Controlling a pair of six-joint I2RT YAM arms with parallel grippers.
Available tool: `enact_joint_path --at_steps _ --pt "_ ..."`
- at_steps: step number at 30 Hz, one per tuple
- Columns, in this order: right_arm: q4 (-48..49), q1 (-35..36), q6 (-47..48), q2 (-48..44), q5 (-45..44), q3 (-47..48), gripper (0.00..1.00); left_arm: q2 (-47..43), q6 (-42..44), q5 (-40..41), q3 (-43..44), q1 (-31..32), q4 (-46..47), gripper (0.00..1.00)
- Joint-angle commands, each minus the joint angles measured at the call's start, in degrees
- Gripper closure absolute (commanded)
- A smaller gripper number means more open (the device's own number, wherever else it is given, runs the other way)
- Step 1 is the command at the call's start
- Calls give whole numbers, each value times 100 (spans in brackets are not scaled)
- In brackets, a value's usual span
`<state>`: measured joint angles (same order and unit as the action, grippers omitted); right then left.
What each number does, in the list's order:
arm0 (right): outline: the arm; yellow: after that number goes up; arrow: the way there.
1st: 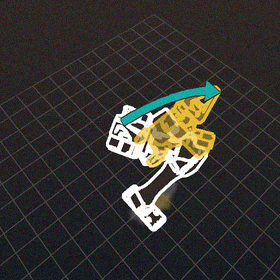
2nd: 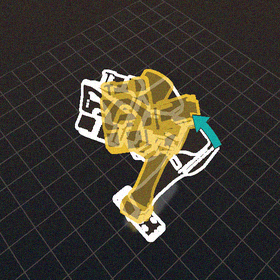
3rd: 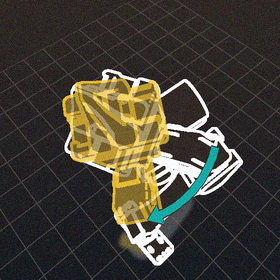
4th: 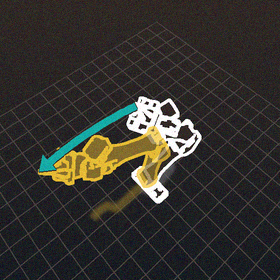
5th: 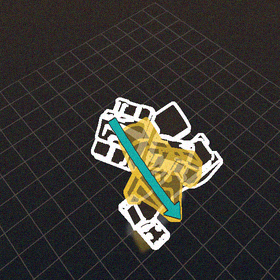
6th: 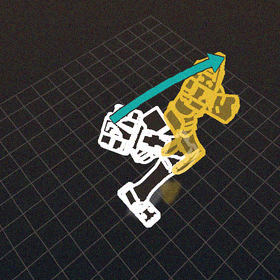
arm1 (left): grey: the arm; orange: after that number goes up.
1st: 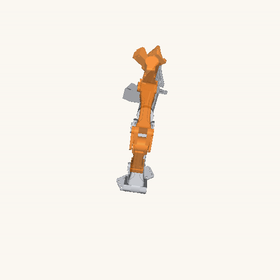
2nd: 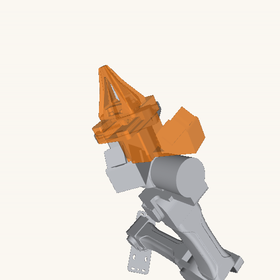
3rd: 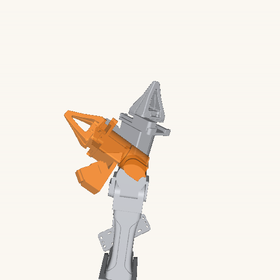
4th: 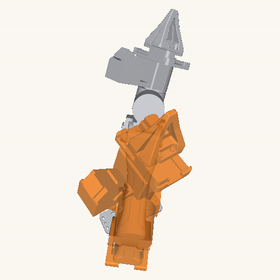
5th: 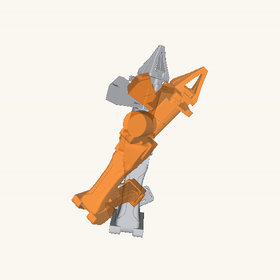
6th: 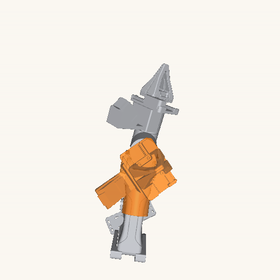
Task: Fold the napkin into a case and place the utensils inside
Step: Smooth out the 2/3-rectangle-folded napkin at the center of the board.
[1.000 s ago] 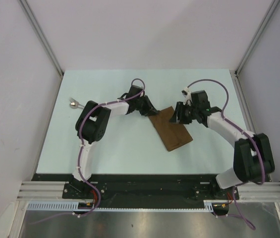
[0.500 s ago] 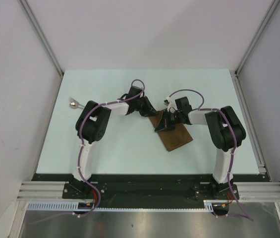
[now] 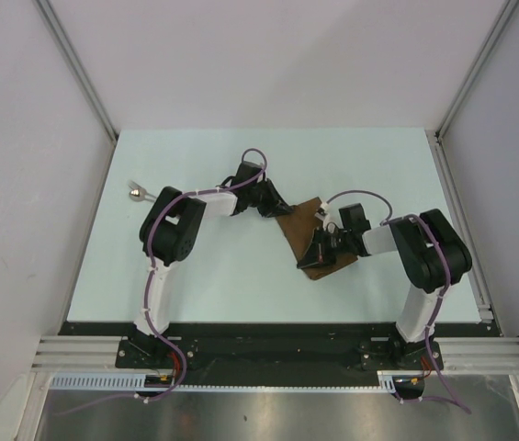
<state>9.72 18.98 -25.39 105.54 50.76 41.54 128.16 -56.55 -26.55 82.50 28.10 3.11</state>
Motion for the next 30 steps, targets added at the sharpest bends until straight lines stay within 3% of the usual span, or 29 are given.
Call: enact_joint_path --at_steps 1,11,16,21,30 --pt "-232 -26 122 -533 -189 -357 93 122 66 141 -102 -76 -39 86" --pt "-927 -281 473 -1185 -769 -805 92 139 83 106 -24 -94 14 86" --pt "-1305 -404 412 -1710 -761 -595 90 -97 268 -96 196 -68 -145 78" --pt "-1815 -501 429 -2256 -1033 -384 82 -493 312 -228 21 -33 -127 72" --pt "-1035 -668 26 -1660 -1033 -576 84 -46 -13 -369 222 3 199 78"
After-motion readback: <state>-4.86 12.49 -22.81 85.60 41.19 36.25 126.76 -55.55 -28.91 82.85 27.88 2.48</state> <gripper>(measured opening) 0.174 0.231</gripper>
